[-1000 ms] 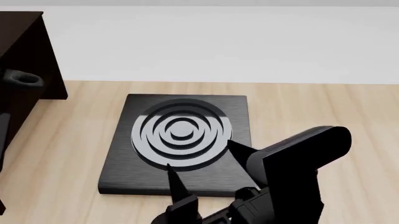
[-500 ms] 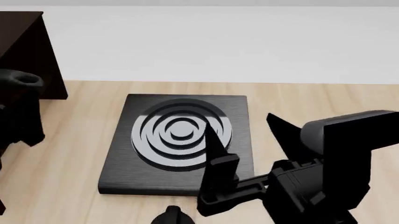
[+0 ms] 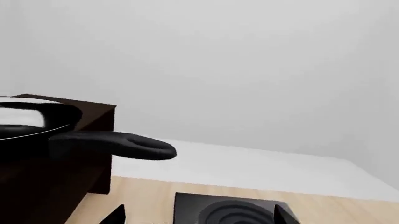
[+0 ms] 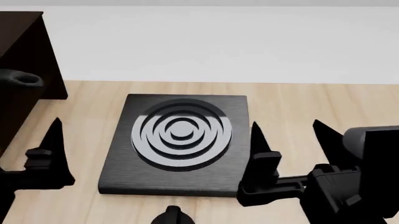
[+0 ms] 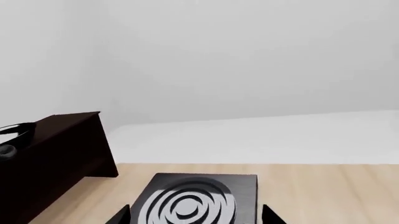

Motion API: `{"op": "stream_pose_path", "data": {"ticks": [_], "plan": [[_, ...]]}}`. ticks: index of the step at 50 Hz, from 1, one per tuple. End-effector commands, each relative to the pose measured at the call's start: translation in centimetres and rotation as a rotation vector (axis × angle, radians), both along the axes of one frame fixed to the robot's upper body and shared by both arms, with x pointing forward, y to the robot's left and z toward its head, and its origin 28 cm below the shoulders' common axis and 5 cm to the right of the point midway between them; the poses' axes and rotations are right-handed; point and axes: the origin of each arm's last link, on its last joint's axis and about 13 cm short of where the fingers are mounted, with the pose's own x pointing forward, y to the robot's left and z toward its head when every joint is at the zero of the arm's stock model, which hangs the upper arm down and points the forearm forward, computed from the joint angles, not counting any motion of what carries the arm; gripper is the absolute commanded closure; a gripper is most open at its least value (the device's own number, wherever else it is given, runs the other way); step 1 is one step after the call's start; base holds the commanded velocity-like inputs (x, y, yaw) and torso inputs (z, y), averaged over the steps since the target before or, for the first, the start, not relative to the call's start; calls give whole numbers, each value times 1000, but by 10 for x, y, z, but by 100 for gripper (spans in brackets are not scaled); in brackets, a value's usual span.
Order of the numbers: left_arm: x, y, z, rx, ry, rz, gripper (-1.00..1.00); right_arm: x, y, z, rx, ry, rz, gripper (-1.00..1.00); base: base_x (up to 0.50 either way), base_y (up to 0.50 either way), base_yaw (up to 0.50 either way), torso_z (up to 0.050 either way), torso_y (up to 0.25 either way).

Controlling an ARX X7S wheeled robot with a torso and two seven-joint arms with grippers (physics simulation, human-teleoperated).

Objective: Put the frying pan on the cabinet shelf.

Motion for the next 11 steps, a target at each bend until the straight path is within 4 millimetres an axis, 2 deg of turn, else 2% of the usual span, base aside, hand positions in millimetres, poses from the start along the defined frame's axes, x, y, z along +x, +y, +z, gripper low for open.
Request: {"op": "stream_pose_path", "data": {"ticks": [1, 11], "plan": [[-12, -9, -11, 106, -39, 37, -100, 1, -11, -7, -18, -10, -107, -100, 0, 0, 0, 0, 0], [-14, -12, -32, 138, -22, 29, -100, -1, -18, -7, -3, -7, -145, -100, 0, 0, 0, 0, 0]]}}
